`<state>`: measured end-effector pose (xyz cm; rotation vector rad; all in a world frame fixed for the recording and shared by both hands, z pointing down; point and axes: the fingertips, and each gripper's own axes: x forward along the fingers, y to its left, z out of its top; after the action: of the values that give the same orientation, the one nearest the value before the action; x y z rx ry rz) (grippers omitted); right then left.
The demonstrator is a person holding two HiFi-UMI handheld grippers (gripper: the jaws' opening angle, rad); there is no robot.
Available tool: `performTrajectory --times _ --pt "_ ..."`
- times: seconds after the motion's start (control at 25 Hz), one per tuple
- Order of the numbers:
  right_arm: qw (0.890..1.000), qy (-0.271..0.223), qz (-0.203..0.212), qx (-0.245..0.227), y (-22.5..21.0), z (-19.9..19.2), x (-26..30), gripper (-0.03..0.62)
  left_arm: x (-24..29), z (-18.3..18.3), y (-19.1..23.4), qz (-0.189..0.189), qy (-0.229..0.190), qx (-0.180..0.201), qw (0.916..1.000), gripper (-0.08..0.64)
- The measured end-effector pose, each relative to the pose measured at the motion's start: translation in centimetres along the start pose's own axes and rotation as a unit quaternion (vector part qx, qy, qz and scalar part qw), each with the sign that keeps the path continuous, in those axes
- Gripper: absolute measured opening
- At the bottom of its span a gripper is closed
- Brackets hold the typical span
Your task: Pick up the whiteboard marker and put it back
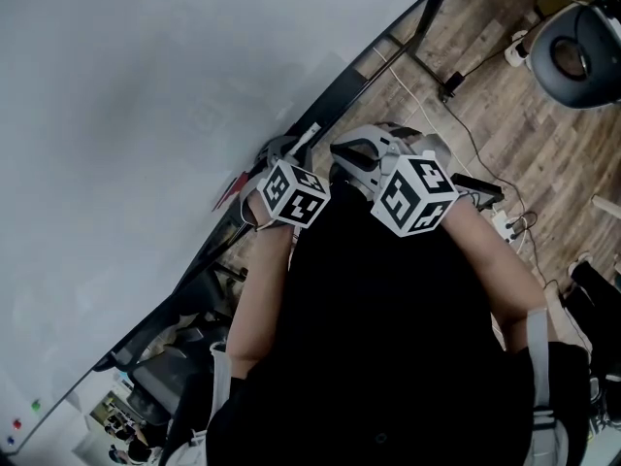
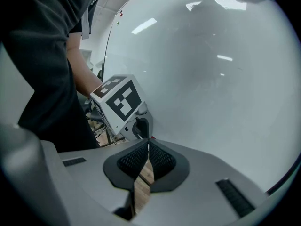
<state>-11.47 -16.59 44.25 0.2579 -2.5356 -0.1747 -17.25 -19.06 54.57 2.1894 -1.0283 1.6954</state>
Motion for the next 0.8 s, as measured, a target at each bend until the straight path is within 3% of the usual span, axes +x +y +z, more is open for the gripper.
performTrajectory --times 0.24,0.64,0.8 --pt "1.000 -0.002 -0.001 0.002 0.4 0.1 -0.2 0.020 -0.7 0.3 0.2 0.006 -0.015 0.007 0.9998 0.074" --pt "1.000 -0.014 -0.023 0.006 -0.7 0.4 -1.3 0.020 -5.2 3.1 -0.1 0.012 -0.089 -0.032 0.9954 0.071" --pt "0.999 -0.027 -0.038 0.014 -2.0 0.8 -2.9 0.020 -7.5 4.3 -0.7 0.002 -0.129 -0.064 0.9896 0.071"
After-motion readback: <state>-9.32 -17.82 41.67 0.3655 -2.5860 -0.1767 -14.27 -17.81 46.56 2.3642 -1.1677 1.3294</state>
